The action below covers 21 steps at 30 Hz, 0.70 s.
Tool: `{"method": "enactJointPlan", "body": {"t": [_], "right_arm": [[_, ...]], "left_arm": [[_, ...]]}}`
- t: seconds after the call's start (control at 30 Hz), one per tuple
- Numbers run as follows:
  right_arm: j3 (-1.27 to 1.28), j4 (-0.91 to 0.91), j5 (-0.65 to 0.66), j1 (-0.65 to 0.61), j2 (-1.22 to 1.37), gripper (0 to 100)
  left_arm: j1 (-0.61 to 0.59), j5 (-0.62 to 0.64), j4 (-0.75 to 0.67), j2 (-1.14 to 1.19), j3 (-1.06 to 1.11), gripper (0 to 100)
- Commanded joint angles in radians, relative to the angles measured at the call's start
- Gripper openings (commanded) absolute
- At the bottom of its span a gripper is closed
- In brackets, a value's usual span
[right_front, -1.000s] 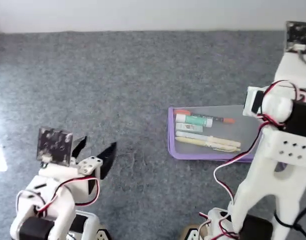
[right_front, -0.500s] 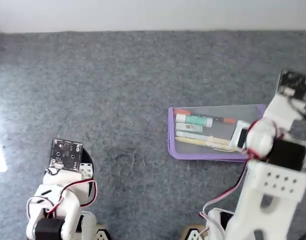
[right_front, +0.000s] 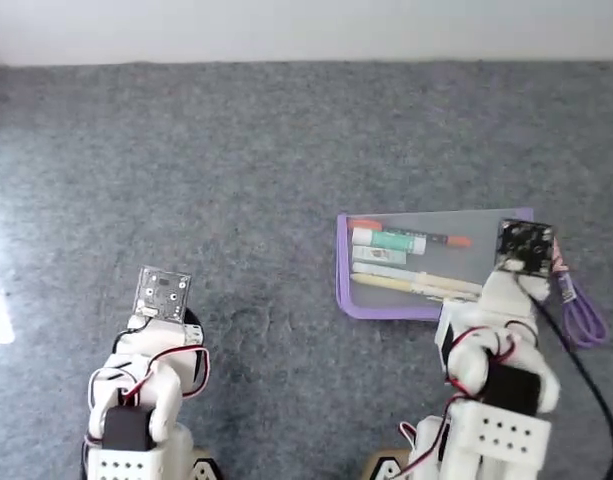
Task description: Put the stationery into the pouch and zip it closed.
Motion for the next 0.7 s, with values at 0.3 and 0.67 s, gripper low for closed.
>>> {"method": "enactJointPlan", "body": {"t": [0.3, 0.67], "right_arm": [[0.427, -0.148, 0.034, -0.151, -0.387, 0.9], [0.493, 0.016, 0.032, -0.217, -0.509, 0.9]], "left_arm": [[-0.008, 0.206, -0.072, -0.009, -0.001, 2], [-0.009, 0.284, 0.008, -0.009, 0.001, 1]]}}
